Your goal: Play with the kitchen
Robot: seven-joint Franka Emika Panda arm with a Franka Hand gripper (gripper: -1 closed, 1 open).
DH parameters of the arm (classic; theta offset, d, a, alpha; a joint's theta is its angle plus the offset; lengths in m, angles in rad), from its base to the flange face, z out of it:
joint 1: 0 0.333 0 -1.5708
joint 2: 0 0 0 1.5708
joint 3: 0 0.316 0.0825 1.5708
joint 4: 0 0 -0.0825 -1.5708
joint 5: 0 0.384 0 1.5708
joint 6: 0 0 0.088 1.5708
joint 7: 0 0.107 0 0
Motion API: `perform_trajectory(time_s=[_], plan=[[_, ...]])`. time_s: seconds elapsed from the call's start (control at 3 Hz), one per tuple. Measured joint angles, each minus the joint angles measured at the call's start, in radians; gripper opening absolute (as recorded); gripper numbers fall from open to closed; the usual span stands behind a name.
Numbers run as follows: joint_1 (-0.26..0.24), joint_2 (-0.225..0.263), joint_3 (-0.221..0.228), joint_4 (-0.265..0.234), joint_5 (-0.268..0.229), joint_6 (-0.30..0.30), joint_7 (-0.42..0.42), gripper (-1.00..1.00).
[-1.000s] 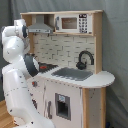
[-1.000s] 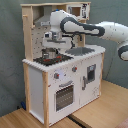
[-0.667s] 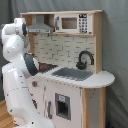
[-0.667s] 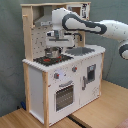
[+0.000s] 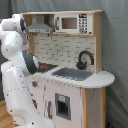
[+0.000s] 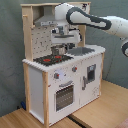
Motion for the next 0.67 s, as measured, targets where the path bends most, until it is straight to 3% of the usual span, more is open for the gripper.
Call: perform_trajectory(time_s=[0.67], plan=[[0.0,0.076,-0.001,-0.003,-0.09,-0.141,0.096,-1.0]])
